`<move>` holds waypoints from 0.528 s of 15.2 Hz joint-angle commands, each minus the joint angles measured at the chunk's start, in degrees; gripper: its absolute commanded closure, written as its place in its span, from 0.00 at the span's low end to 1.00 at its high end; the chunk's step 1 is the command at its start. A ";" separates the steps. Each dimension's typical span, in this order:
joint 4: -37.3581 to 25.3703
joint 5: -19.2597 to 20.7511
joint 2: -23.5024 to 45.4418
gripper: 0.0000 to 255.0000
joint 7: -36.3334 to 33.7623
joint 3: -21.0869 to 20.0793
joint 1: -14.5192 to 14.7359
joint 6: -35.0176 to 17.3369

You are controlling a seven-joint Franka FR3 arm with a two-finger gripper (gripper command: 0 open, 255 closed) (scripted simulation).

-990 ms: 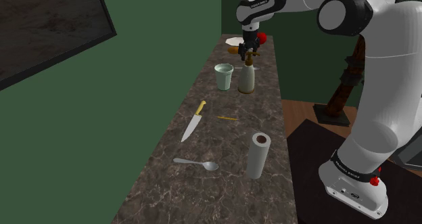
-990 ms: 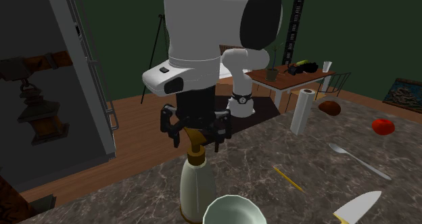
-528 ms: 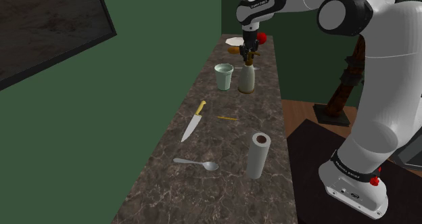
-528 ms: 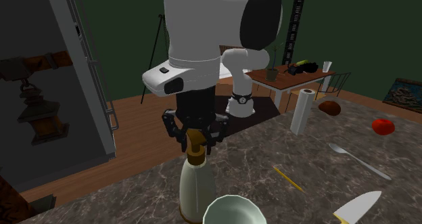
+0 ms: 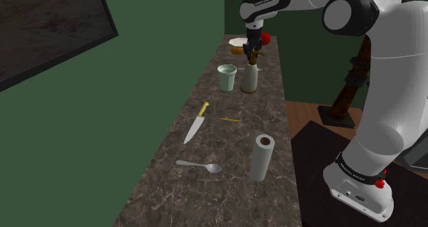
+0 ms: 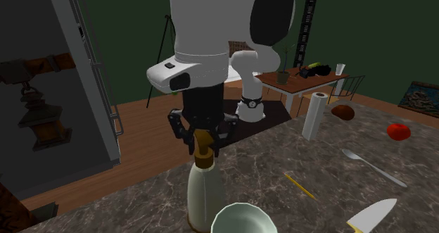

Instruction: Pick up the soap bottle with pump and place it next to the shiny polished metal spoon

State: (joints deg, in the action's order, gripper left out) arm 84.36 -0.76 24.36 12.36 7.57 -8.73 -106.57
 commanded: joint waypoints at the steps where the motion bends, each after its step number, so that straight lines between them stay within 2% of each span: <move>1: -1.17 0.02 -0.20 1.00 0.01 0.01 -0.01 1.33; 8: -6.04 0.06 -0.55 1.00 0.11 0.07 -0.10 6.55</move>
State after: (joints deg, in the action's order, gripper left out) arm 78.95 -0.72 24.03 12.40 7.62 -8.80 -100.84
